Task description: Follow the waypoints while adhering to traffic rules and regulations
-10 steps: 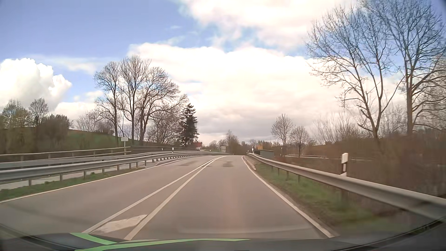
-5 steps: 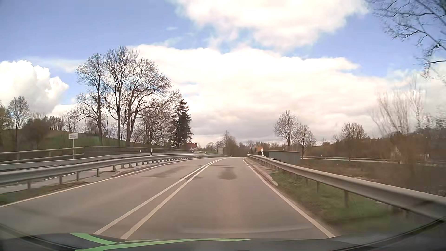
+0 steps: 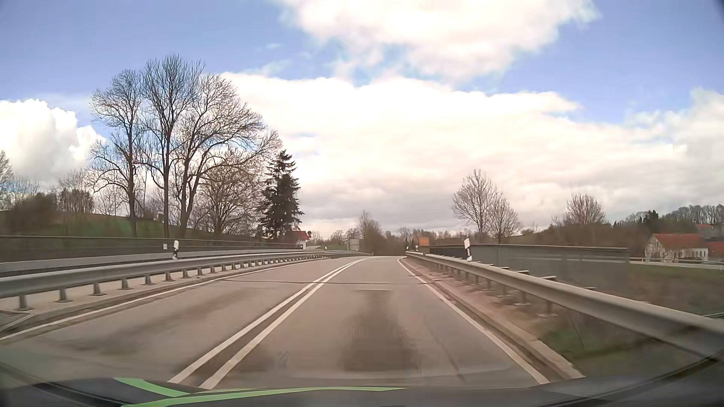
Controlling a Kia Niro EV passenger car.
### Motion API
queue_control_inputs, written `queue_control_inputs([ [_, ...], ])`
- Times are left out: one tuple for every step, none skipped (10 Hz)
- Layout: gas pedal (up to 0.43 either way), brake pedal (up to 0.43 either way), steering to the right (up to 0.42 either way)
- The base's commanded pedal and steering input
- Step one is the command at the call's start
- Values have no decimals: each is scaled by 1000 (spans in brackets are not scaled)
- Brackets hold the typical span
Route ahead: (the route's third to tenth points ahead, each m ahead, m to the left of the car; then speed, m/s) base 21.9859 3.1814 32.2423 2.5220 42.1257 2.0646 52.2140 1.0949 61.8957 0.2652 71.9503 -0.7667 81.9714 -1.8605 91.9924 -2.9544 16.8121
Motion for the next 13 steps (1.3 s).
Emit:
queue_control_inputs([
  [150,0,5],
  [150,0,4],
  [150,0,5],
  [150,0,6],
  [150,0,7],
  [150,0,8],
  [157,0,11],
  [157,0,14],
  [157,0,16],
  [157,0,18],
  [157,0,18],
  [157,0,18],
  [157,0,16],
])
